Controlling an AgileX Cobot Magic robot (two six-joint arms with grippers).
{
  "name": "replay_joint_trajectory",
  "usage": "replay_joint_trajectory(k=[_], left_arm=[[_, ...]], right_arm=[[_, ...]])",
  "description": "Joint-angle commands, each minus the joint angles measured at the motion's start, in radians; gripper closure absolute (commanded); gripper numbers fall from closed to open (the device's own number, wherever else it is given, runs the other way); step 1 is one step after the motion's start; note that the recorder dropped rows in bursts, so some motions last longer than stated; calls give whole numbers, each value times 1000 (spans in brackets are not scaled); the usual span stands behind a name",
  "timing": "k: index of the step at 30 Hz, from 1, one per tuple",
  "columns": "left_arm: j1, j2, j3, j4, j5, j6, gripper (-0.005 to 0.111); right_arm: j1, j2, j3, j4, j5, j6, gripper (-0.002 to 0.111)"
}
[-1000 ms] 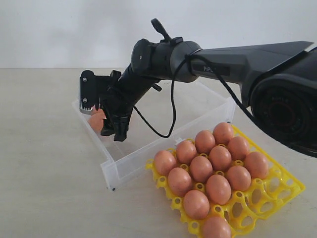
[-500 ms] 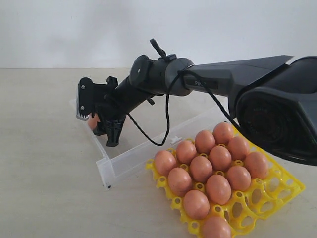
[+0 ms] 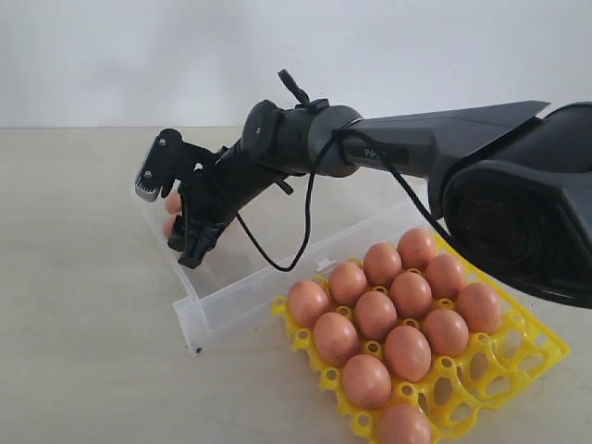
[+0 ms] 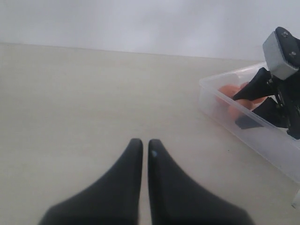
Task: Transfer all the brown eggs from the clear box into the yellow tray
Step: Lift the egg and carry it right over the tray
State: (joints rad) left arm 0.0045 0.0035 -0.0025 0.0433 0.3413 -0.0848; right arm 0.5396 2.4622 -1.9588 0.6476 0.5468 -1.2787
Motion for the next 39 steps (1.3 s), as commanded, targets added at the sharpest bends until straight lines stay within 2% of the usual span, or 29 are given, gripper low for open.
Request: replay_joint_trajectory(k=[1, 10, 13, 15, 17, 18, 20, 23, 25, 36, 39], left_arm=[[3, -3, 3, -3, -4, -1, 103], [3, -3, 3, -3, -4, -1, 103], [3, -3, 3, -3, -4, -1, 103], [3, -3, 3, -3, -4, -1, 103], [3, -3, 3, -3, -4, -1, 103], [3, -3, 3, -3, -4, -1, 103], [3, -3, 3, -3, -4, -1, 103], [3, -3, 3, -3, -4, -1, 103], [3, -3, 3, -3, -4, -1, 103], [3, -3, 3, -3, -4, -1, 103], [3, -3, 3, -3, -4, -1, 103]], right_arm=[[-3, -66, 6, -25, 46, 155, 109], [-35, -180, 35, -39, 184, 380, 109], [-42, -308, 263, -20, 42, 354, 109], [-42, -419, 440, 68, -62, 232, 109], [-42, -523, 629, 292, -190, -36, 109], [-42, -569, 706, 493, -246, -259, 109], [-42, -619, 794, 761, -223, -576, 109], [-42, -627, 806, 994, -144, -805, 109], [-42, -627, 806, 1097, -96, -848, 109], [-42, -595, 767, 1097, 210, -848, 109], [-42, -603, 767, 1097, 368, -823, 109]])
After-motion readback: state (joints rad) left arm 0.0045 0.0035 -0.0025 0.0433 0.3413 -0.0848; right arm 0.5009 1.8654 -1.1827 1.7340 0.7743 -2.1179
